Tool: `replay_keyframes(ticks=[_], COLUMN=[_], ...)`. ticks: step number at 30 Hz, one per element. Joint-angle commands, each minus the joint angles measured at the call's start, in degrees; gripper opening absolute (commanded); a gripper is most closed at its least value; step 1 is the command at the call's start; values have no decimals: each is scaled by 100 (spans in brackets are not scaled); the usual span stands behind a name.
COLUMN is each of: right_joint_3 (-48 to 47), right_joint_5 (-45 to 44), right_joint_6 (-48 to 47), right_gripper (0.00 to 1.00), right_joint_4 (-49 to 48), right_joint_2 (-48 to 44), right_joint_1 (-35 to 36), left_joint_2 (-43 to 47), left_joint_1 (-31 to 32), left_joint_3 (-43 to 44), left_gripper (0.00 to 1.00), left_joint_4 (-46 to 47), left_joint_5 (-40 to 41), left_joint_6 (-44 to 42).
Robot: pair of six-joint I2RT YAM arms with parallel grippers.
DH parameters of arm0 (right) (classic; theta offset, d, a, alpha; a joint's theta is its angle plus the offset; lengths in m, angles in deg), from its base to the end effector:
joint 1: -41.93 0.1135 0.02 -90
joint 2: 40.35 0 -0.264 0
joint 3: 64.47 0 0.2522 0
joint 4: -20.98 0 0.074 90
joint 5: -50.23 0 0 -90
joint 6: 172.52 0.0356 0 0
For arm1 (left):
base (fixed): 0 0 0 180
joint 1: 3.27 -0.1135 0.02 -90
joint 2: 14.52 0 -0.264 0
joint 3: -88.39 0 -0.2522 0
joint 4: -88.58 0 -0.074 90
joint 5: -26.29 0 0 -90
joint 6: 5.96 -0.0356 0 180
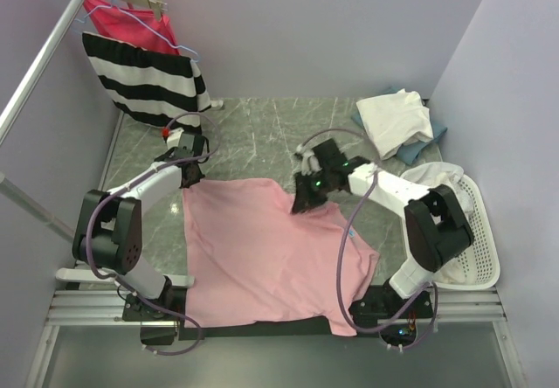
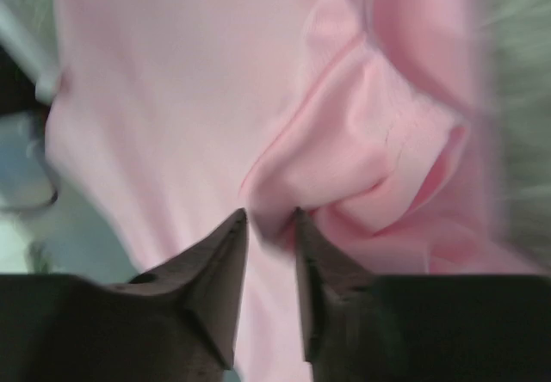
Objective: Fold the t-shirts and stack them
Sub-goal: Flatten out the tshirt
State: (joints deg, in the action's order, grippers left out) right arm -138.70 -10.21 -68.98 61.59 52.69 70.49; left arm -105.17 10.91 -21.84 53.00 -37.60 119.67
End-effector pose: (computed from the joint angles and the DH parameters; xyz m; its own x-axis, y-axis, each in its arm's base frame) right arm 0.2781 0.1713 0.2054 -0.8841 -0.2494 -0.3952 -0.4416 0.7225 0.5320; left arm 0.3114 -0.0625 0.1993 -0.6476 -0.3759 -0.6628 -0.4836 0.8750 -0.0237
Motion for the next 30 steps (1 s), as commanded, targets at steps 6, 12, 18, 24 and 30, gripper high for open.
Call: replay_keyframes(ticks=[6,12,18,24,30], right_joint_3=[362,-78,-457,-361,-176], right_joint_5=[-851,-1883,-1595,-751,-311], right_joint_6=[350,483,272,140,-9], right_gripper=[68,74,73,72,72], right_joint_4=[707,356,269,39,57], right_joint_2=[-1005,-1051,-216,13,-197], right_joint_1=[493,212,168,168,194], left_joint_2=[-488,-524,-559,-550,-550], left_joint_1=[-108,-152,-178,-196,-213], left_joint_3=[507,411,349,305,297], left_gripper=[1,1,1,1,1], left_joint_4=[292,512,583,565,583], left_joint_5=[-378,-738,-915,-879,-932], left_joint_6=[-233,-277,-277,-285,-294])
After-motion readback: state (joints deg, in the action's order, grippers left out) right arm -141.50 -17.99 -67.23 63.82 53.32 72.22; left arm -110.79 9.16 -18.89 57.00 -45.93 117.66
